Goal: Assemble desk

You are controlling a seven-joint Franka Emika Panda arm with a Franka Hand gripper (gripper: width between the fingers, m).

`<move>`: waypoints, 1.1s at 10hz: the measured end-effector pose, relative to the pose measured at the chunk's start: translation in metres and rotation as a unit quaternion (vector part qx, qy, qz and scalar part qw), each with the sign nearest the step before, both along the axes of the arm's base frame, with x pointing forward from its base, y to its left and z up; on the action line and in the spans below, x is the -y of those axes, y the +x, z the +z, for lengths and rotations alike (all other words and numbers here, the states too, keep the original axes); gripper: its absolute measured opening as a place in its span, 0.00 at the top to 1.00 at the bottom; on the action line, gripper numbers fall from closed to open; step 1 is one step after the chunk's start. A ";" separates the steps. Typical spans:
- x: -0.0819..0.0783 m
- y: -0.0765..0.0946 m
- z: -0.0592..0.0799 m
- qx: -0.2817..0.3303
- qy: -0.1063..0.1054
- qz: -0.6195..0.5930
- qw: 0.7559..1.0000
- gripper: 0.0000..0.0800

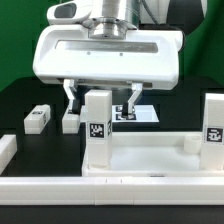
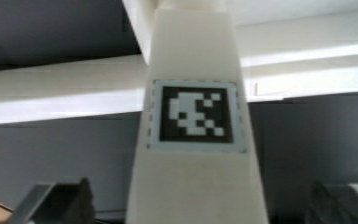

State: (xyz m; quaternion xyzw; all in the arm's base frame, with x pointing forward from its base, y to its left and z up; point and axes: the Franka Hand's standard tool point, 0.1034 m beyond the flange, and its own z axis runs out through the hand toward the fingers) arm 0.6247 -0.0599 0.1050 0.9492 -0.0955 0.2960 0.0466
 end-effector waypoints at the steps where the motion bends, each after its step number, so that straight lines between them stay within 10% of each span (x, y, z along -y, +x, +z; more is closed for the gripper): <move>1: 0.000 0.000 0.000 0.000 0.000 0.000 1.000 0.21; 9: 0.007 0.007 0.018 -0.050 0.037 -0.001 0.998 0.19; 11: -0.003 0.006 0.011 -0.136 0.089 -0.007 0.987 0.19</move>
Offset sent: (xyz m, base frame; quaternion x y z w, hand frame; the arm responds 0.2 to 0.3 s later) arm 0.0000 0.0000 0.0000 0.0000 0.0000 0.0000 1.0000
